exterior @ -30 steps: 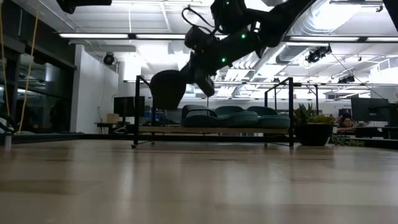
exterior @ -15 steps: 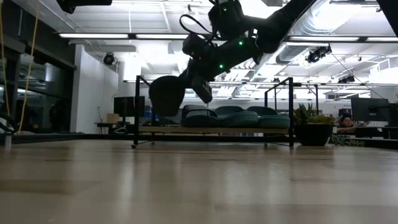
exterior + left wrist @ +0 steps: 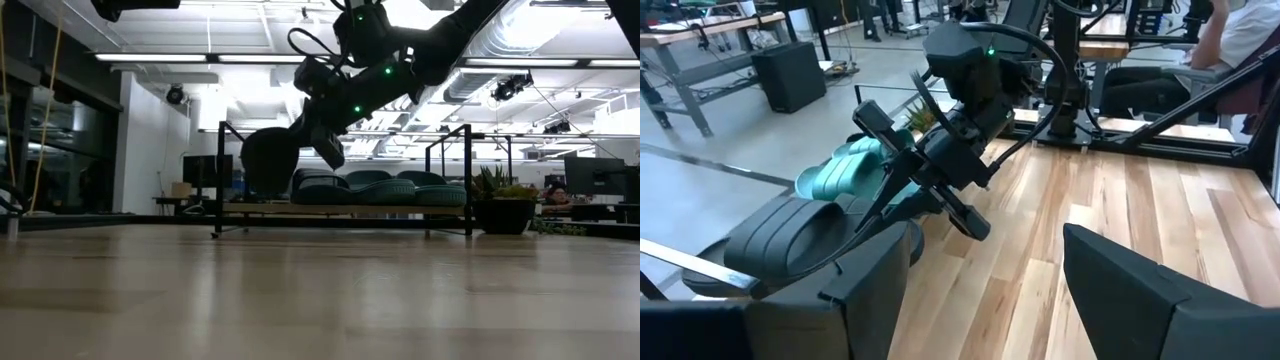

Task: Pick and place slides into the shelf
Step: Put the black slipper on the shelf

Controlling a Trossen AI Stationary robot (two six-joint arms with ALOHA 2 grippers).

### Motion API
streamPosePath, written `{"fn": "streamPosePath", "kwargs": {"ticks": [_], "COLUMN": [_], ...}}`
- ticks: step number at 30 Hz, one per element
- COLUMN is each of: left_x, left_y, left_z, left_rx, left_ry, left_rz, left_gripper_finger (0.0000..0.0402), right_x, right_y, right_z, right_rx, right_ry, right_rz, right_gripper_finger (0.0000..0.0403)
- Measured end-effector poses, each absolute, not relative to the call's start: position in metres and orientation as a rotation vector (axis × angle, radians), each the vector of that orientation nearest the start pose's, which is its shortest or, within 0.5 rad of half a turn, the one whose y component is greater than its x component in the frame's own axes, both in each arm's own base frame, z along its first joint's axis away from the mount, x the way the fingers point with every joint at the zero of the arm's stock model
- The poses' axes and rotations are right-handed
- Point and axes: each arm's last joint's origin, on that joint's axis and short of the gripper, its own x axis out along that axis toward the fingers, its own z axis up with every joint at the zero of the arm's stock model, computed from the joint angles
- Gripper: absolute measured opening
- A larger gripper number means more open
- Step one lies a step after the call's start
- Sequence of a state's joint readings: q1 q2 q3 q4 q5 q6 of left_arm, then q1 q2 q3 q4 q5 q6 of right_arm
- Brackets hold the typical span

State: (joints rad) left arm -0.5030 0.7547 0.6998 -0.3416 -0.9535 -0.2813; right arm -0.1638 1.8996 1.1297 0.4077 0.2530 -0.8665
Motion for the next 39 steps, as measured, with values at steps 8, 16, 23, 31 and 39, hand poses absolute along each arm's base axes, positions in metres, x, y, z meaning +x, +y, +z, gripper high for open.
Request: {"fn": "streamPosePath", "kwargs": {"ticks": [8,16,23,31,39], "left_x": [0.146,0.146,0.146,0.146,0.146], "left_y": [-0.053,-0.053,-0.053,-0.053,-0.053], "left_z": [0.298,0.298,0.298,0.298,0.298], "left_rx": [-0.009,-0.009,-0.009,-0.010,-0.010], "left_ry": [0.232,0.231,0.230,0.230,0.230], "left_rz": [0.481,0.482,0.483,0.483,0.483], "left_gripper_finger": [0.0246,0.0246,0.0246,0.0246,0.0246], "right_x": [0.407,0.412,0.413,0.413,0.412], "right_y": [-0.079,-0.086,-0.086,-0.086,-0.085], "right_z": [0.189,0.168,0.169,0.169,0.167], "right_rx": [-0.824,-0.849,-0.832,-0.825,-0.827], "right_ry": [0.504,0.533,0.510,0.511,0.527], "right_rz": [-0.223,-0.231,-0.246,-0.246,-0.216], "right_gripper_finger": [0.0004,0.0005,0.0034,0.0059,0.0144]}}
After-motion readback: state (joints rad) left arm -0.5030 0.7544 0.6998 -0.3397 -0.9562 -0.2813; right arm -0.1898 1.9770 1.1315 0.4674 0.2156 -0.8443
